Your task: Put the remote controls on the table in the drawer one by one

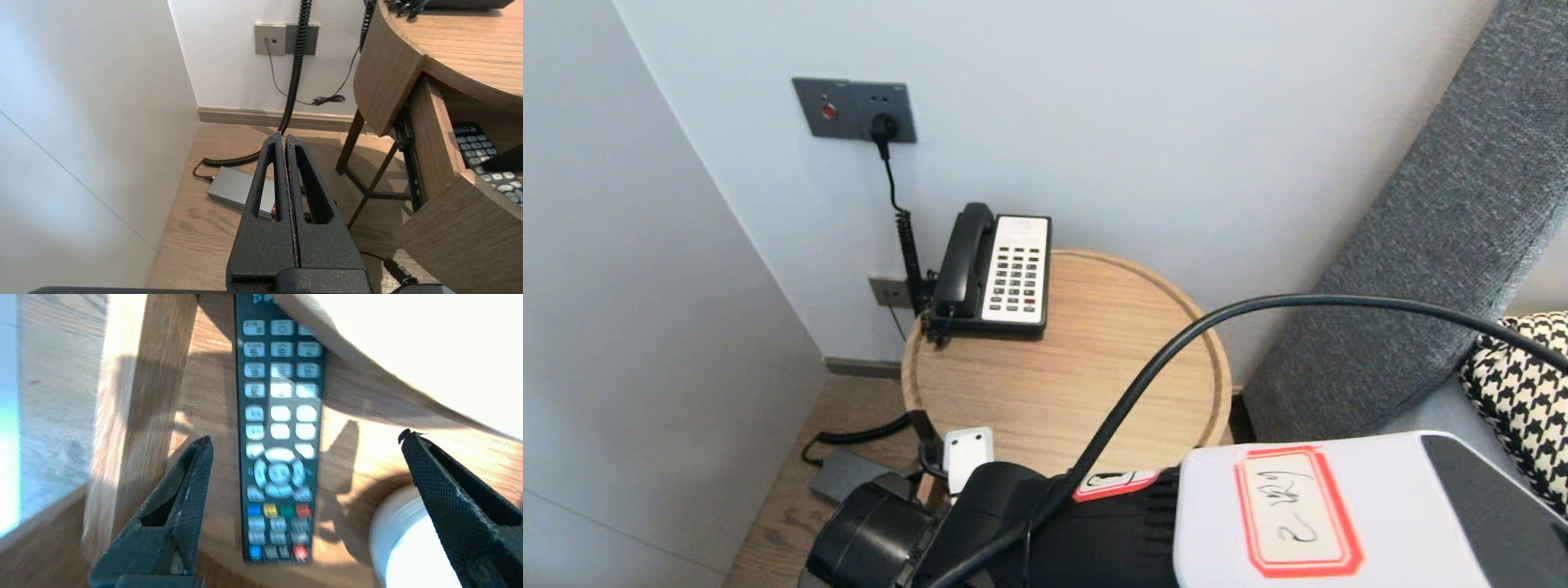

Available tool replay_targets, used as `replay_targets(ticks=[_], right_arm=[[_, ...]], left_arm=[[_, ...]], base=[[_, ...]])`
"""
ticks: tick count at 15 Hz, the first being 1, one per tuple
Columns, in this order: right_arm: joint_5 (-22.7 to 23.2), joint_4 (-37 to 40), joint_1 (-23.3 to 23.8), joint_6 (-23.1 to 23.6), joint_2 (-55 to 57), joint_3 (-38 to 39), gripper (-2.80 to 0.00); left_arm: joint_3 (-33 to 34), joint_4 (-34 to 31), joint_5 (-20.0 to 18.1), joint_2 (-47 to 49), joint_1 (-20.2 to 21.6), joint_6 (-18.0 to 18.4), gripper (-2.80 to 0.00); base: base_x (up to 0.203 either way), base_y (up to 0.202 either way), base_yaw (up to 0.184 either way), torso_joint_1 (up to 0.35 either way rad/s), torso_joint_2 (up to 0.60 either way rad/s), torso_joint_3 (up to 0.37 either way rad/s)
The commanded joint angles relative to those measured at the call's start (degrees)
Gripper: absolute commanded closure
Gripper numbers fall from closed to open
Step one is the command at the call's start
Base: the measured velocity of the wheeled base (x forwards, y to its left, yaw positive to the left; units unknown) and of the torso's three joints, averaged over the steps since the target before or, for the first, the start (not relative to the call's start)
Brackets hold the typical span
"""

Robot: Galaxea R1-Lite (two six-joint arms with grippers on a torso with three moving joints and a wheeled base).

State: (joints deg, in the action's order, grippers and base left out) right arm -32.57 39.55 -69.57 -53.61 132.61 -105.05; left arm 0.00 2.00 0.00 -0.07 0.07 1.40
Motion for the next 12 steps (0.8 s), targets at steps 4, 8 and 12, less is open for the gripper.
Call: replay_targets(ticks=[4,8,12], right_arm=[[5.29,0.18,-0.99,-0.48,-9.77,3.97,-2.8],[10.01,0.06,-1.09,-0.85,-16.51,9.94,-2.8],[10.17,-0.06,-0.99,-0.49,-21.86,13.83,-2.8]], left_arm=[[0.7,-0.04,0.0,-0.01,0.01,0.01,0.0],[0.7,0.02,0.0,-0.01,0.01,0.01,0.0],[0.7,0.02,0.0,-0.01,0.01,0.01,0.0]], base=[[0.0,0.0,0.0,0.0,0.0,0.0],[0.0,0.0,0.0,0.0,0.0,0.0],[0.0,0.0,0.0,0.0,0.0,0.0]])
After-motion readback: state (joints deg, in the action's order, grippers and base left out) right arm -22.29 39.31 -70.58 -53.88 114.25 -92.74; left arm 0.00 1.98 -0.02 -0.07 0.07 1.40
